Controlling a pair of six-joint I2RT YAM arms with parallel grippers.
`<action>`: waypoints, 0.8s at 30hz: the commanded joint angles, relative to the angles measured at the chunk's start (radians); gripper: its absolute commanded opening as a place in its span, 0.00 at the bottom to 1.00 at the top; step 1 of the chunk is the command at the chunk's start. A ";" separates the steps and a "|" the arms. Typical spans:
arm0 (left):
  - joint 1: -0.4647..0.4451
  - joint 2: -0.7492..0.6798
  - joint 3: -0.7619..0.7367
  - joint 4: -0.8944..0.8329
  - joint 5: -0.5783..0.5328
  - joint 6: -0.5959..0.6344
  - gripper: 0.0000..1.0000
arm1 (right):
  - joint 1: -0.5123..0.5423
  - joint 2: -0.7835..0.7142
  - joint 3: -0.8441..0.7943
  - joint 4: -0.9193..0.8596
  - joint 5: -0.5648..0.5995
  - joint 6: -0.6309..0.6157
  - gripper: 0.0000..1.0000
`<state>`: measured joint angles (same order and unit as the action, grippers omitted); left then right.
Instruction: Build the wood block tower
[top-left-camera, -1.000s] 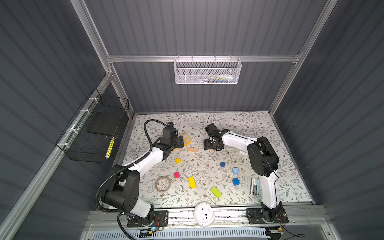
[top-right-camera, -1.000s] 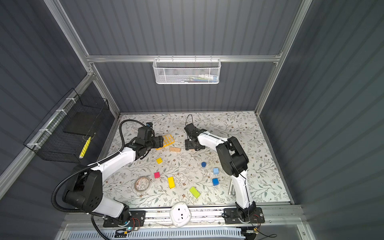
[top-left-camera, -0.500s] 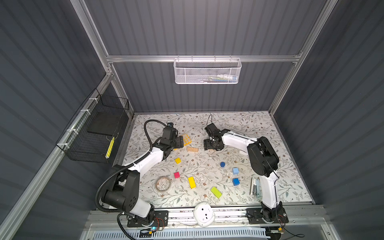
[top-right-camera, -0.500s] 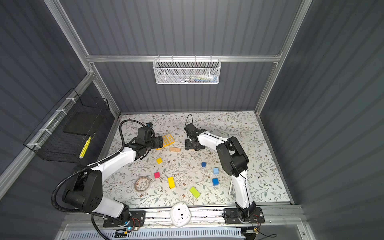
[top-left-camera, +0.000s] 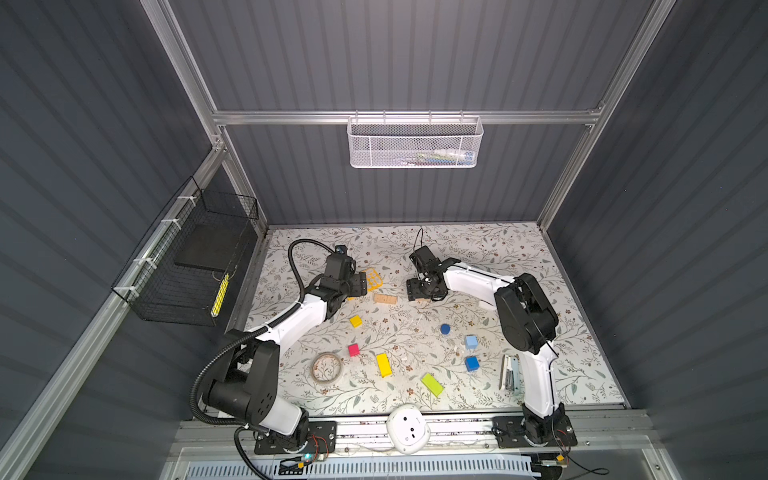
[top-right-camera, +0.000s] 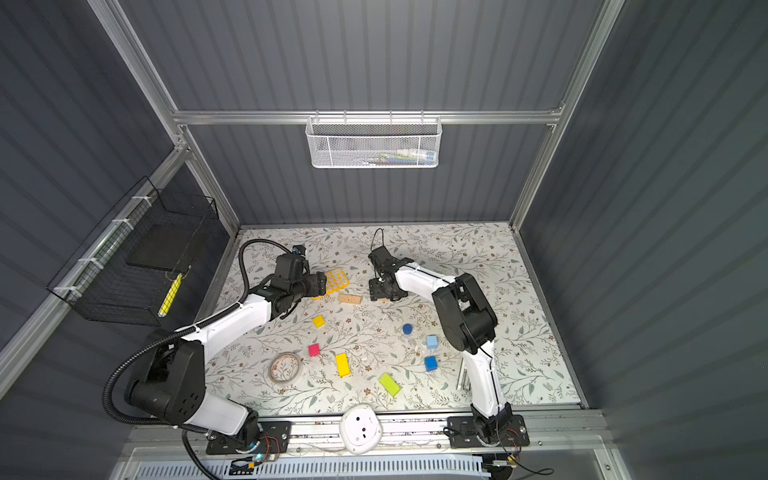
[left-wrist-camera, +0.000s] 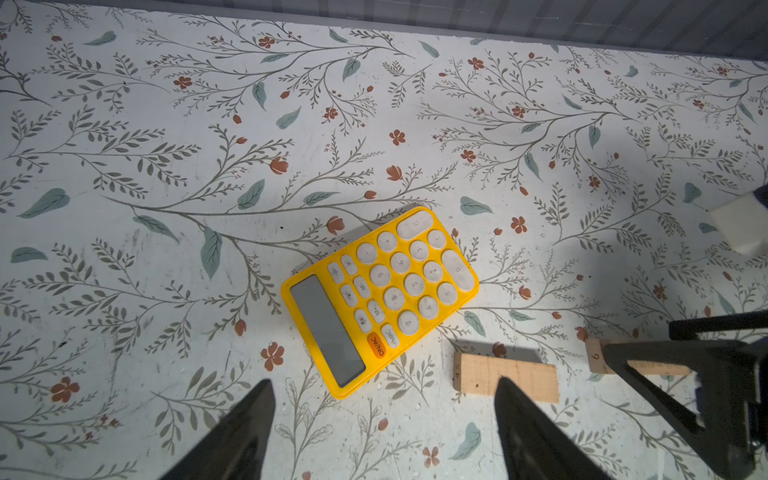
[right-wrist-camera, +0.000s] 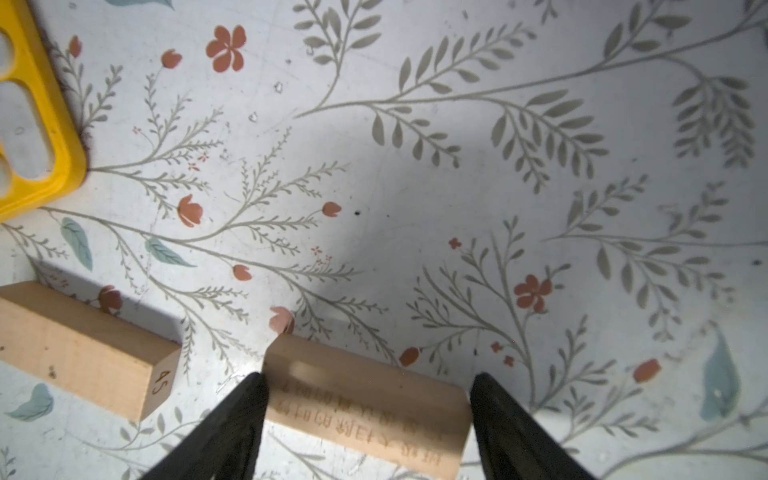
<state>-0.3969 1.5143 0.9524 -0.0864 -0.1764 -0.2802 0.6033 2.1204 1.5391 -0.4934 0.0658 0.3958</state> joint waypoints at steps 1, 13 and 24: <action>-0.002 -0.006 0.023 -0.016 -0.011 0.020 0.83 | 0.004 0.004 -0.025 -0.038 -0.012 -0.032 0.79; -0.002 -0.006 0.024 -0.018 -0.007 0.017 0.83 | 0.003 -0.007 -0.013 -0.034 -0.016 -0.026 0.83; -0.002 -0.014 0.021 -0.021 -0.009 0.019 0.83 | 0.002 -0.026 -0.035 -0.017 -0.057 0.054 0.82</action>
<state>-0.3969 1.5143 0.9527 -0.0898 -0.1764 -0.2802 0.6029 2.1159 1.5284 -0.4862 0.0311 0.4152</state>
